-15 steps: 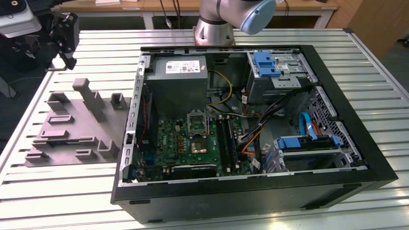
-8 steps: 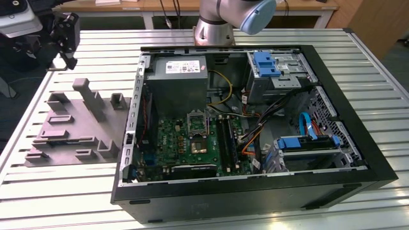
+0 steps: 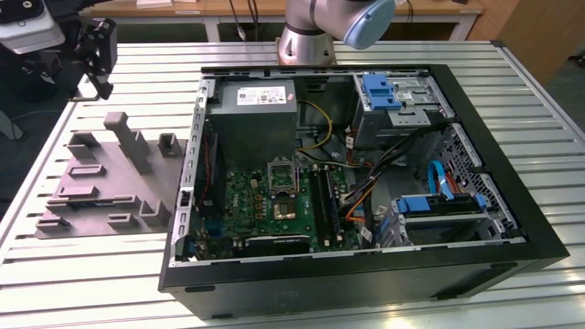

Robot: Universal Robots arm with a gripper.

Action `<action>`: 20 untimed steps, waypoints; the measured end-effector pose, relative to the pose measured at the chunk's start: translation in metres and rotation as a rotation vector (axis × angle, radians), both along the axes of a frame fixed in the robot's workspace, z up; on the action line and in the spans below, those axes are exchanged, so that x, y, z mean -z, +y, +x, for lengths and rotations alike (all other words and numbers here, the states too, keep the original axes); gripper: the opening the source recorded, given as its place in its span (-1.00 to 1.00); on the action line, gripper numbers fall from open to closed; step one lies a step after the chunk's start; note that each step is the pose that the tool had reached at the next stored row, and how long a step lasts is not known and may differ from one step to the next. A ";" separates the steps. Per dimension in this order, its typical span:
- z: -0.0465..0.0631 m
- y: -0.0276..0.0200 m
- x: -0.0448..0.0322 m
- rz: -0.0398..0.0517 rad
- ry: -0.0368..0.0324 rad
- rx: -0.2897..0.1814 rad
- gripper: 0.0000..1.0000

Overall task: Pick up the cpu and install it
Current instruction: 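Pick up the cpu and move it towards the insertion slot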

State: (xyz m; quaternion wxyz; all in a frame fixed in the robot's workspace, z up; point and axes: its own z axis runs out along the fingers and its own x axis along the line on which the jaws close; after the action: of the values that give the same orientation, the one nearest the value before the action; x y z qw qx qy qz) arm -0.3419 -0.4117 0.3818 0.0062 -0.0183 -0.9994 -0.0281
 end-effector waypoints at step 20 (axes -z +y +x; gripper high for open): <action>0.018 0.0000 0.0000 0.0000 0.0000 0.000 -0.06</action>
State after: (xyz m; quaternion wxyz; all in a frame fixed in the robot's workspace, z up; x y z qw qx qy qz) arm -0.3236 -0.4117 0.3818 0.0062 -0.0183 -0.9994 -0.0281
